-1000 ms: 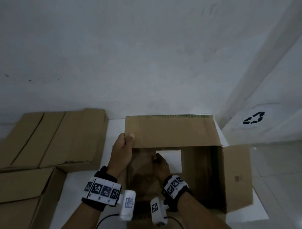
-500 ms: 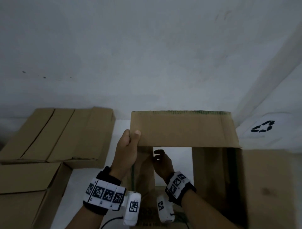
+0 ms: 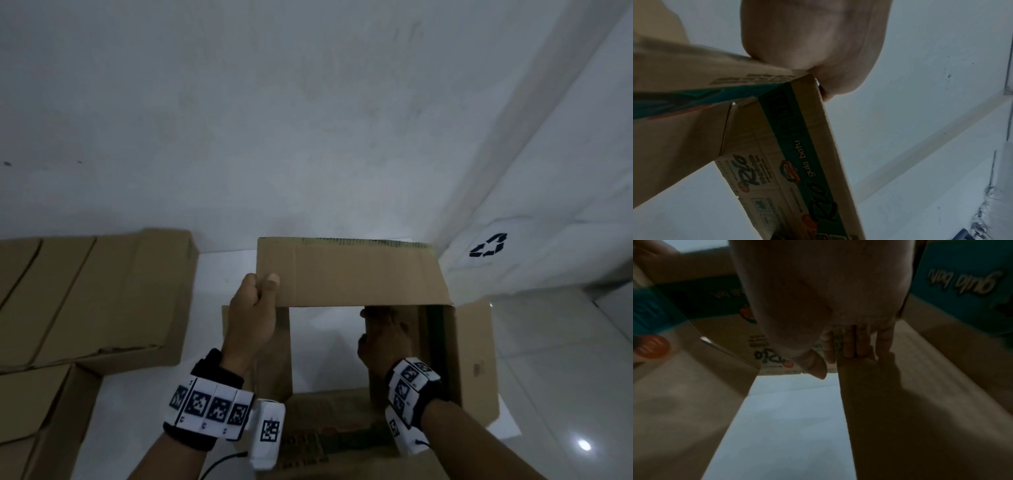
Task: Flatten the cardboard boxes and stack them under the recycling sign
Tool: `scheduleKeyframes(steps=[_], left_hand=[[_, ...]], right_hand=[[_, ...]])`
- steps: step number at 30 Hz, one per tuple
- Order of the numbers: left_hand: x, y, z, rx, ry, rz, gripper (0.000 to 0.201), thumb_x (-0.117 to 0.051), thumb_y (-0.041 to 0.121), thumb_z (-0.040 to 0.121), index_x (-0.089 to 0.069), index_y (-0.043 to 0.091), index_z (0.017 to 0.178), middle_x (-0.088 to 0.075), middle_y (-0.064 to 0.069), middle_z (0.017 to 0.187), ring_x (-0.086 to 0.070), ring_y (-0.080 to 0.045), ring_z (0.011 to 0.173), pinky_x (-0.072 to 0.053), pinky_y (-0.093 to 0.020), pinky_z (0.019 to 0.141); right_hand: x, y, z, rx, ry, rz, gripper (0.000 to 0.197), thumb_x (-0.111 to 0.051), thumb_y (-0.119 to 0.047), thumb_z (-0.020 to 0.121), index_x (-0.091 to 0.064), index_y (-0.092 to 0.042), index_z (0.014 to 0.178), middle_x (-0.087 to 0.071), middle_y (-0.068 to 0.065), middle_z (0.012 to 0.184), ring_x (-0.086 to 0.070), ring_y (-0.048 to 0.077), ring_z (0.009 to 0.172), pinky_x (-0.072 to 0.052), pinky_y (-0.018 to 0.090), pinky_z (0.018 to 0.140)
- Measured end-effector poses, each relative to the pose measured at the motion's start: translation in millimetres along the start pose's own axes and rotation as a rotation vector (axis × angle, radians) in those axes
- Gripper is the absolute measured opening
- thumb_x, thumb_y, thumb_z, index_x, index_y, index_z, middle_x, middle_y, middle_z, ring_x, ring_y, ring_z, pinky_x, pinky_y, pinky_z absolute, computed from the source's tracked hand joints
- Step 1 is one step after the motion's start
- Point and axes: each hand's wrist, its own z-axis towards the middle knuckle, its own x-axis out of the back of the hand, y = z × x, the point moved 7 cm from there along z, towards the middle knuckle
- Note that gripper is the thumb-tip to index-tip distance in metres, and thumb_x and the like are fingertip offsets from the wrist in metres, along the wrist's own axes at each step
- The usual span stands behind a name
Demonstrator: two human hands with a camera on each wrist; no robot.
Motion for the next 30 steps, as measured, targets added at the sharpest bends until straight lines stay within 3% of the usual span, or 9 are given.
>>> scheduleKeyframes(steps=[4, 9, 11, 13, 16, 19, 21, 24, 30], left_hand=[[-1, 10, -5, -0.026, -0.035, -0.046, 0.041, -0.045, 0.036, 0.099, -0.045, -0.001, 0.082, -0.047, -0.017, 0.075, -0.044, -0.021, 0.066, -0.036, -0.031, 0.062], [2, 12, -13, -0.052, -0.045, -0.065, 0.036, -0.046, 0.034, 0.1, -0.044, 0.005, 0.078, -0.044, -0.011, 0.072, -0.042, -0.019, 0.065, -0.035, -0.03, 0.061], [5, 6, -10, -0.036, -0.032, -0.075, 0.036, -0.046, 0.034, 0.099, -0.044, 0.006, 0.078, -0.044, -0.011, 0.072, -0.043, -0.019, 0.066, -0.035, -0.028, 0.06], [12, -4, -6, -0.003, -0.019, -0.083, 0.038, -0.046, 0.036, 0.099, -0.045, 0.004, 0.08, -0.046, -0.017, 0.075, -0.046, -0.021, 0.069, -0.036, -0.029, 0.063], [25, -24, -1, 0.059, -0.004, -0.101, 0.04, -0.046, 0.042, 0.099, -0.049, 0.003, 0.09, -0.056, -0.023, 0.092, -0.055, -0.025, 0.08, -0.042, -0.035, 0.07], [37, -34, 1, 0.117, -0.003, -0.15, 0.038, -0.045, 0.042, 0.099, -0.054, 0.005, 0.102, -0.061, -0.019, 0.102, -0.061, -0.031, 0.094, -0.05, -0.046, 0.081], [41, -37, 2, 0.127, -0.016, -0.207, 0.032, -0.045, 0.039, 0.1, -0.058, 0.01, 0.105, -0.064, -0.015, 0.106, -0.062, -0.028, 0.1, -0.05, -0.047, 0.089], [37, -37, 2, 0.126, -0.054, -0.284, 0.029, -0.046, 0.037, 0.099, -0.058, 0.011, 0.099, -0.067, -0.009, 0.099, -0.063, -0.025, 0.097, -0.051, -0.045, 0.084], [-3, -20, 11, 0.055, -0.107, -0.35, 0.019, -0.049, 0.032, 0.098, -0.059, 0.018, 0.09, -0.069, 0.01, 0.089, -0.064, -0.009, 0.089, -0.051, -0.036, 0.081]], right_hand=[[-25, 28, 9, -0.101, -0.225, -0.226, 0.07, -0.036, -0.04, 0.092, -0.006, -0.031, 0.154, -0.011, 0.006, 0.16, -0.015, 0.032, 0.145, -0.014, 0.046, 0.119], [-40, 32, 8, -0.109, -0.341, -0.117, 0.064, -0.044, -0.035, 0.095, -0.02, -0.022, 0.153, -0.015, 0.012, 0.159, -0.02, 0.032, 0.144, -0.021, 0.042, 0.119], [-27, 17, -1, -0.064, -0.27, -0.031, 0.051, -0.044, -0.038, 0.095, -0.037, -0.025, 0.144, -0.028, 0.008, 0.153, -0.037, 0.025, 0.135, -0.036, 0.036, 0.108], [1, -2, -22, 0.012, -0.073, 0.124, 0.027, -0.052, -0.034, 0.092, -0.057, -0.028, 0.118, -0.054, 0.002, 0.13, -0.059, 0.015, 0.099, -0.049, 0.028, 0.082], [46, -14, -62, 0.084, 0.218, 0.257, 0.015, -0.065, -0.023, 0.087, -0.055, -0.033, 0.091, -0.062, -0.011, 0.094, -0.057, 0.002, 0.073, -0.045, 0.014, 0.065], [85, 11, -82, -0.044, 0.401, 0.363, 0.022, -0.07, -0.024, 0.08, -0.051, -0.024, 0.091, -0.053, -0.006, 0.092, -0.051, 0.01, 0.081, -0.042, 0.023, 0.072], [103, 35, -79, -0.109, 0.46, 0.231, 0.039, -0.068, -0.035, 0.075, -0.053, -0.017, 0.107, -0.052, 0.004, 0.114, -0.049, 0.022, 0.106, -0.044, 0.037, 0.091], [112, 70, -61, -0.098, 0.416, 0.047, 0.071, -0.076, -0.034, 0.071, -0.046, -0.018, 0.134, -0.03, 0.015, 0.147, -0.023, 0.035, 0.139, -0.022, 0.053, 0.11], [149, 101, -27, -0.033, 0.403, -0.119, 0.024, -0.074, -0.039, 0.076, -0.066, -0.026, 0.094, -0.048, 0.014, 0.135, -0.027, 0.039, 0.137, -0.025, 0.06, 0.106]])
